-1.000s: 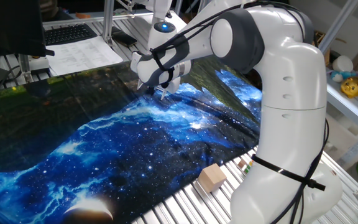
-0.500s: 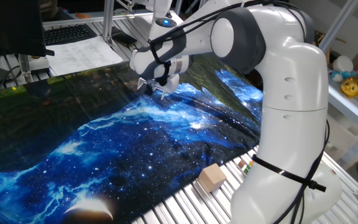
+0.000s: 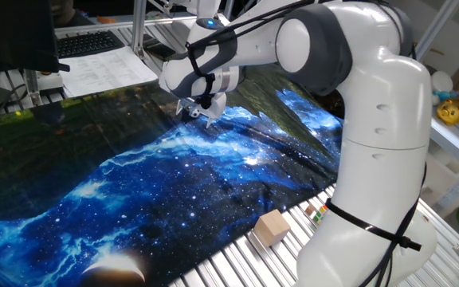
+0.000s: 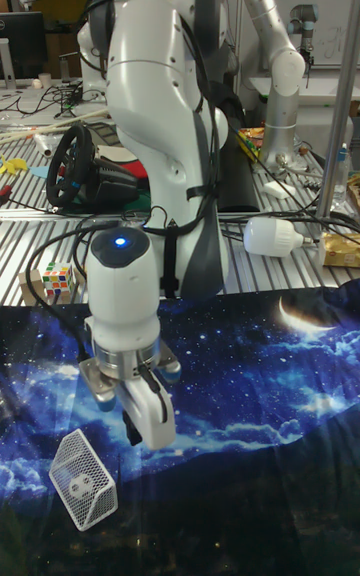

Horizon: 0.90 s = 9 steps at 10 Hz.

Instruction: Push the soccer ball into the goal

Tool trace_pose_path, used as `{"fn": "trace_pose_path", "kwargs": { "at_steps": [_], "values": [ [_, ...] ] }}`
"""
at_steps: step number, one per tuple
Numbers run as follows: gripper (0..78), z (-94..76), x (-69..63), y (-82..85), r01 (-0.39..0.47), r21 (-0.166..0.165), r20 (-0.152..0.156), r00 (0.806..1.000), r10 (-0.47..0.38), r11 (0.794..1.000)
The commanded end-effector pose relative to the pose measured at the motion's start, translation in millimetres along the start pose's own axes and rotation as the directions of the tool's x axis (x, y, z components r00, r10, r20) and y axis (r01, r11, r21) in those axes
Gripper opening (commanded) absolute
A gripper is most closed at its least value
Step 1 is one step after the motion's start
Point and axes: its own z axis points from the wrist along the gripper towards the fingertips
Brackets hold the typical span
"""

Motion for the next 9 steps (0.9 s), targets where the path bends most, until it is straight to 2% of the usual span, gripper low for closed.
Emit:
{"fn": "trace_pose_path", "kwargs": {
  "at_steps": [1,2,3,5,7,8,9],
  "values": [
    [0.0,-37.0,35.9,-7.2,0.210,0.005,-0.023,0.978,-0.210,0.978],
    [0.0,-39.3,36.8,-7.8,0.216,0.006,-0.025,0.976,-0.216,0.976],
    [0.0,-50.4,41.8,-11.4,0.242,0.001,-0.038,0.970,-0.242,0.970],
    [0.0,-56.2,47.5,-13.9,0.274,0.003,-0.039,0.961,-0.274,0.962],
    [0.0,-65.0,54.9,-18.0,0.327,0.006,-0.041,0.944,-0.327,0.945],
    [0.0,-74.6,59.7,-23.0,0.379,0.006,-0.047,0.924,-0.379,0.925],
    [0.0,-77.9,59.4,-24.8,0.401,0.009,-0.053,0.915,-0.400,0.916]
  ]
}}
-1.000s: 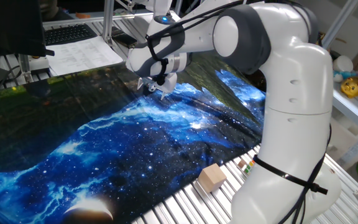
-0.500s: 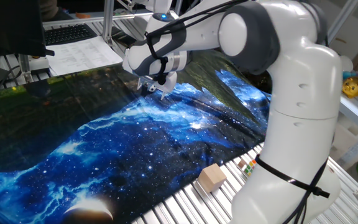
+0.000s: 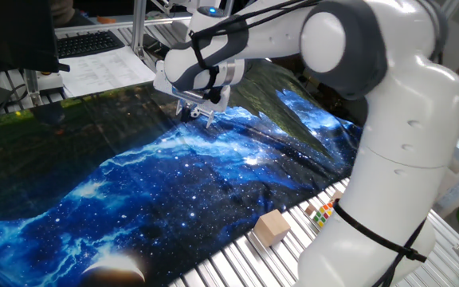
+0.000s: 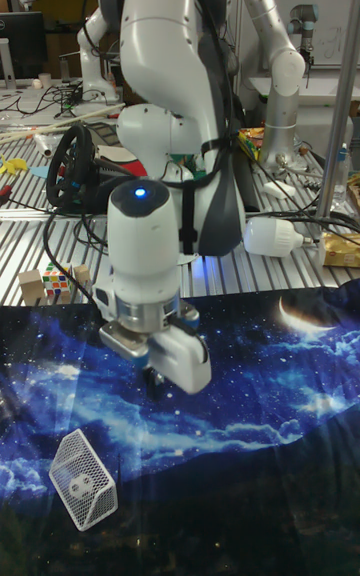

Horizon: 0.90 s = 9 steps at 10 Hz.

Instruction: Push the soccer ball into the goal

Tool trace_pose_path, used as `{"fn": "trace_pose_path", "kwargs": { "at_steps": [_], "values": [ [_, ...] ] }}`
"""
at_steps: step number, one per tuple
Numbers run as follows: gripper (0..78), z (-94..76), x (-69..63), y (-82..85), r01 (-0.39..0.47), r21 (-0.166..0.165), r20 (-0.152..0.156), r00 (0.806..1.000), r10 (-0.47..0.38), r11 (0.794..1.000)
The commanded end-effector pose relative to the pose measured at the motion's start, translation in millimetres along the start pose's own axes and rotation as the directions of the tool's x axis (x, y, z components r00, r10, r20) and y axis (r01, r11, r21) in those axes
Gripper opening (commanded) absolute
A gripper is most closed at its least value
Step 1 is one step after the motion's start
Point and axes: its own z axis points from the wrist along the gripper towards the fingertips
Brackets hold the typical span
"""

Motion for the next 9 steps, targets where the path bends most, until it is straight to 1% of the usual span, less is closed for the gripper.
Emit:
{"fn": "trace_pose_path", "kwargs": {
  "at_steps": [1,2,3,5,6,7,9],
  "values": [
    [0.0,-40.1,22.2,-11.3,0.224,0.021,-0.042,0.974,-0.223,0.974],
    [0.0,-43.1,22.2,-12.8,0.243,0.023,-0.049,0.969,-0.242,0.970],
    [0.0,-55.0,21.7,-19.5,0.316,0.023,-0.058,0.948,-0.314,0.948],
    [0.0,-69.6,20.6,-28.9,0.431,0.026,-0.074,0.901,-0.428,0.902],
    [0.0,-74.7,20.0,-32.5,0.475,0.030,-0.079,0.878,-0.472,0.879],
    [0.0,-77.5,19.7,-34.7,0.495,0.030,-0.081,0.867,-0.491,0.869],
    [0.0,-78.6,19.6,-35.6,0.512,0.028,-0.082,0.857,-0.508,0.859]
  ]
}}
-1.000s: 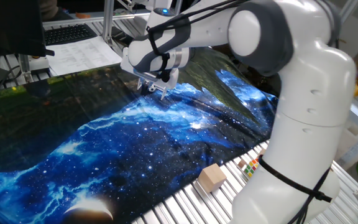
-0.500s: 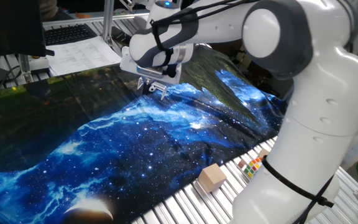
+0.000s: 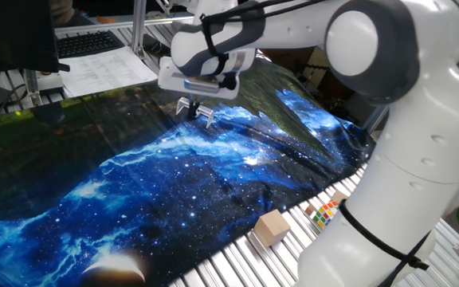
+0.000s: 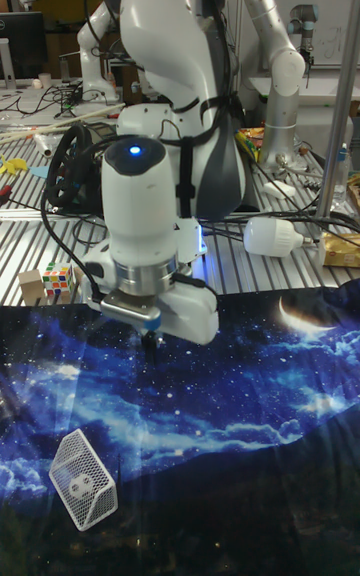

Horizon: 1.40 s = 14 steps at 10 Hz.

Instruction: Push the soccer ball into the goal

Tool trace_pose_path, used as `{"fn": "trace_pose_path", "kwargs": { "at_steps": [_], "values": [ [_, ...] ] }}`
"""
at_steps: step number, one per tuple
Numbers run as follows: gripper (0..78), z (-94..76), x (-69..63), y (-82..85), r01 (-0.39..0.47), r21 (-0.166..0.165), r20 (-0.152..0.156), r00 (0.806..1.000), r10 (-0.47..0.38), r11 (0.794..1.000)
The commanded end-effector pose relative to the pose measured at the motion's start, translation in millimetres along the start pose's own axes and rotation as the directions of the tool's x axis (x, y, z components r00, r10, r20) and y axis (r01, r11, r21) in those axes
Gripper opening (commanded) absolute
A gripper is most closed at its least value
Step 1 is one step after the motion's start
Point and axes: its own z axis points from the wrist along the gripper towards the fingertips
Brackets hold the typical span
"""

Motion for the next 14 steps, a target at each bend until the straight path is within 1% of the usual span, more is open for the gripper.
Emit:
{"fn": "trace_pose_path", "kwargs": {
  "at_steps": [1,3,5,6,7,8,9,10,11,12,13,14],
  "values": [
    [0.0,-27.7,7.8,-16.2,0.193,0.024,-0.022,0.981,-0.192,0.981],
    [0.0,-27.4,7.7,-16.0,0.174,0.031,-0.020,0.985,-0.173,0.984],
    [0.0,-27.4,7.7,-16.0,0.195,0.038,0.000,0.981,-0.195,0.980],
    [0.0,-27.4,7.7,-16.0,0.195,0.038,0.000,0.981,-0.195,0.980],
    [0.0,-27.4,7.7,-16.0,0.318,0.026,0.042,0.947,-0.319,0.948],
    [0.0,-27.4,7.7,-16.0,0.361,0.026,0.053,0.931,-0.362,0.932],
    [0.0,-27.6,8.0,-15.8,0.367,0.023,0.053,0.929,-0.367,0.930],
    [0.0,-38.0,24.4,-2.5,0.342,0.027,0.036,0.939,-0.343,0.939],
    [0.0,-39.0,26.0,-1.3,0.341,0.027,0.036,0.939,-0.341,0.940],
    [0.0,-55.5,55.3,15.8,0.320,0.030,0.016,0.947,-0.321,0.947],
    [0.0,-59.7,64.0,18.6,0.324,0.025,0.002,0.946,-0.324,0.946],
    [0.0,-64.1,72.2,21.6,0.325,0.029,-0.008,0.946,-0.325,0.945]
  ]
}}
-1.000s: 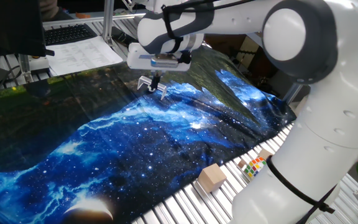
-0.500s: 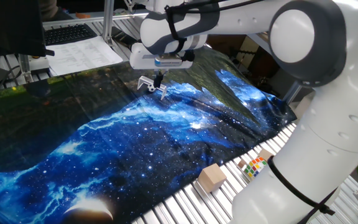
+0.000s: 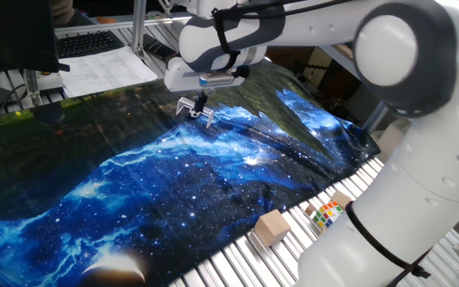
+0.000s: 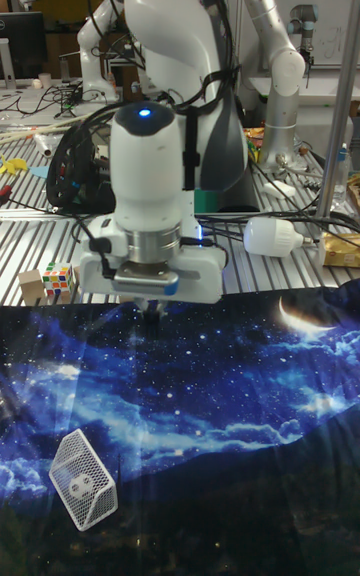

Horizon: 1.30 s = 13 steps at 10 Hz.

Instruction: Push the soccer ball into the goal

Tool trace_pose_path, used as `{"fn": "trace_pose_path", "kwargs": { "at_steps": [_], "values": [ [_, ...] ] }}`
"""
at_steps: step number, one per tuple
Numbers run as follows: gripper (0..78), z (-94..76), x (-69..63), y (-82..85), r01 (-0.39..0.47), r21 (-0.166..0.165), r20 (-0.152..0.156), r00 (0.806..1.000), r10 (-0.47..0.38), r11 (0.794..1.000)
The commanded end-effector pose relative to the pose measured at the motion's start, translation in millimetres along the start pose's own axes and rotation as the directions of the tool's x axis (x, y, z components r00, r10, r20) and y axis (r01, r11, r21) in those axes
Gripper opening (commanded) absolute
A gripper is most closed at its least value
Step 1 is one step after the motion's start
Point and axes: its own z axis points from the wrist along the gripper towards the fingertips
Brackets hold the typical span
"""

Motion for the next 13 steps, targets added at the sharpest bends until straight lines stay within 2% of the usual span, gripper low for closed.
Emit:
{"fn": "trace_pose_path", "kwargs": {
  "at_steps": [1,5,8,13],
  "values": [
    [0.0,-33.4,40.5,42.4,0.007,-0.005,-0.037,0.999,-0.007,1.000],
    [0.0,-38.7,47.5,46.6,0.015,-0.012,-0.045,0.999,-0.016,1.000],
    [0.0,-40.8,50.4,48.2,0.021,-0.030,-0.048,0.999,-0.023,0.999],
    [0.0,-41.8,51.9,49.1,0.014,-0.028,-0.047,0.999,-0.015,1.000]
  ]
}}
